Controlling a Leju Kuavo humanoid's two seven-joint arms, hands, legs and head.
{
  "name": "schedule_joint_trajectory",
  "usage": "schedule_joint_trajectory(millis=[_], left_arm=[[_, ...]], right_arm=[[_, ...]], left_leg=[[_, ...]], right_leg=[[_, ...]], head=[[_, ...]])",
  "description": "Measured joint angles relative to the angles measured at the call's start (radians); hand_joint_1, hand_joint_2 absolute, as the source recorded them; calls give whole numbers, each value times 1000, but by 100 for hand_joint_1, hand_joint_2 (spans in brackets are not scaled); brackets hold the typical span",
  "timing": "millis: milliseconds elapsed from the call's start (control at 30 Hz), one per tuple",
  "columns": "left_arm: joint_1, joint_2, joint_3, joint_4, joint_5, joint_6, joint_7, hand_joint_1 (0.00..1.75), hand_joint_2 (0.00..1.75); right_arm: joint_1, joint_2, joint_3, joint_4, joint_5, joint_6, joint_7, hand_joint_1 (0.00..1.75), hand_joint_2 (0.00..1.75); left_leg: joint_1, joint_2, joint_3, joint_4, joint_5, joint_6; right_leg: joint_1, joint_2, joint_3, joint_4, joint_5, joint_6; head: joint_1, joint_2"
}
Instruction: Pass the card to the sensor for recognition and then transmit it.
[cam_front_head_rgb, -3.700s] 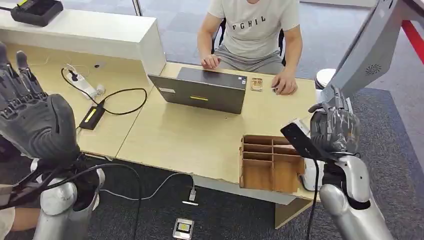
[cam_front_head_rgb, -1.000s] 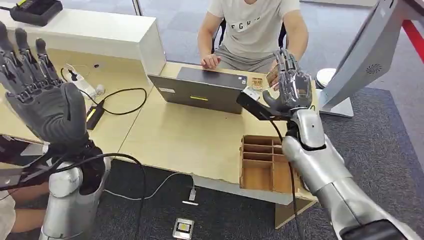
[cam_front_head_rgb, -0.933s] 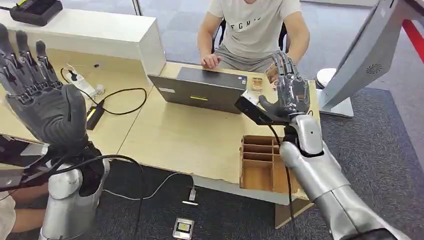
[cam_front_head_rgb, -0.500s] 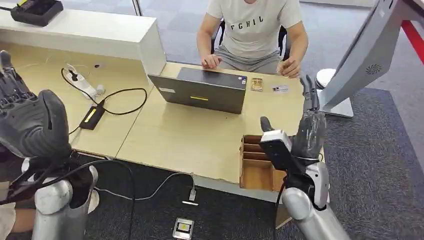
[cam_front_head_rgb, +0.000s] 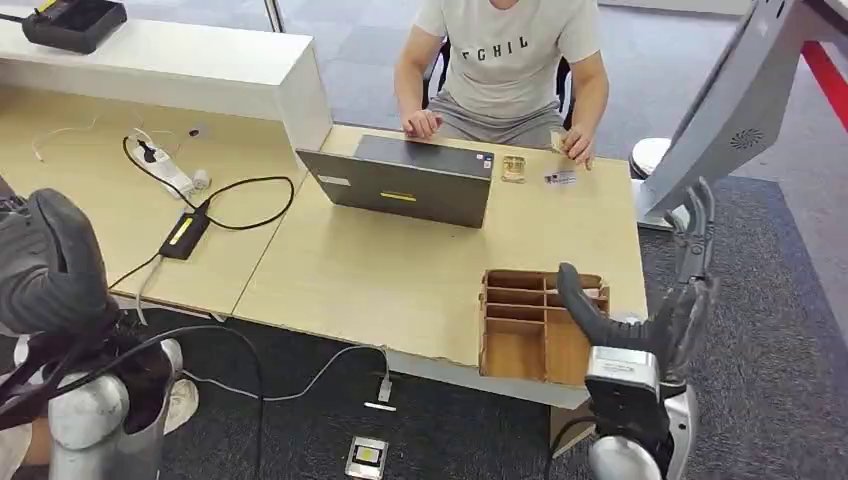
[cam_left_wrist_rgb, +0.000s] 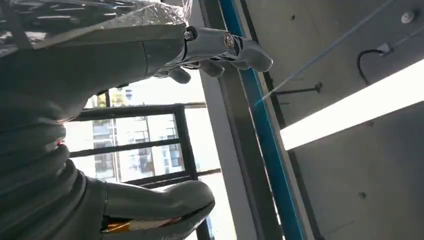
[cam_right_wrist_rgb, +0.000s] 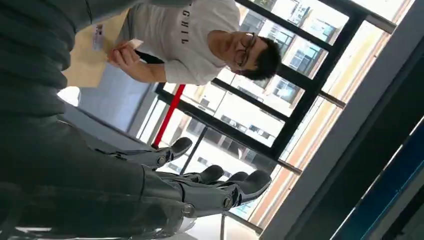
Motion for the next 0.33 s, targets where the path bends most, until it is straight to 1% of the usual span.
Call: schedule_joint_trajectory(millis=[333], left_arm=[[-5, 20, -8, -1, 9, 8, 11, 0, 175]], right_arm=[[29, -1, -26, -48, -18, 0, -24, 0, 175]], left_leg=[[0, 0, 0, 0, 0, 0]], right_leg=[[0, 0, 0, 0, 0, 0]], head=[[0, 0]])
